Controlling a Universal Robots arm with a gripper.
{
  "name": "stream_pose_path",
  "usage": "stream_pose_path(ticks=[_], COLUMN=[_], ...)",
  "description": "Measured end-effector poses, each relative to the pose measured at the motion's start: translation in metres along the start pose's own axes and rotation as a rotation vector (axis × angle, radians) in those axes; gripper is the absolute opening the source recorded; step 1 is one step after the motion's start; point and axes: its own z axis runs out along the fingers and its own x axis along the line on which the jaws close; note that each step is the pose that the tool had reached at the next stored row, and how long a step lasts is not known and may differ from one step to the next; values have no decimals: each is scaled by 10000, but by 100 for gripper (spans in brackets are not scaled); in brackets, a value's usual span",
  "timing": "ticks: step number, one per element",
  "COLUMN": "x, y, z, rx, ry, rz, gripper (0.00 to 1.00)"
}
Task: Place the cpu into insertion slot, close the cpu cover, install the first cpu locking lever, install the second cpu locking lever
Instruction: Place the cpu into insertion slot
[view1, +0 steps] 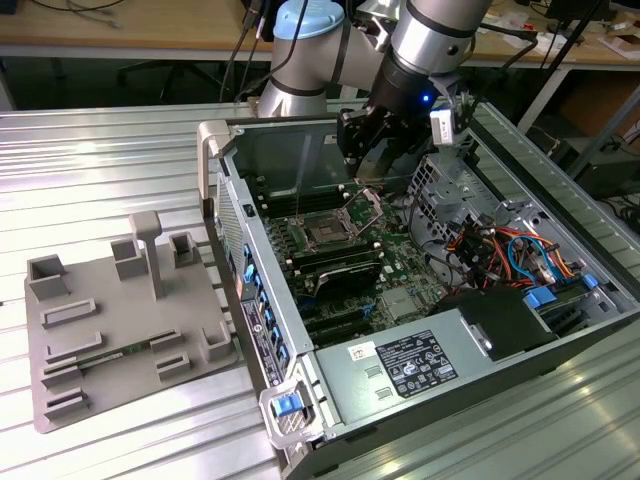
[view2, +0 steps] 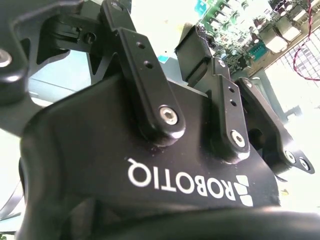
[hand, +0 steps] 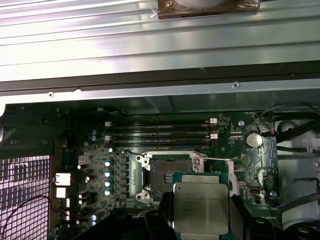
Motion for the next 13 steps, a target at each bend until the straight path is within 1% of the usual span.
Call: stream_pose_path(ticks=[10, 13], x=[-1, -1], y=[-2, -5], z=[30, 52], rx=[-1, 1], ry=[-1, 0], rz=[0, 0], gripper=[55, 55])
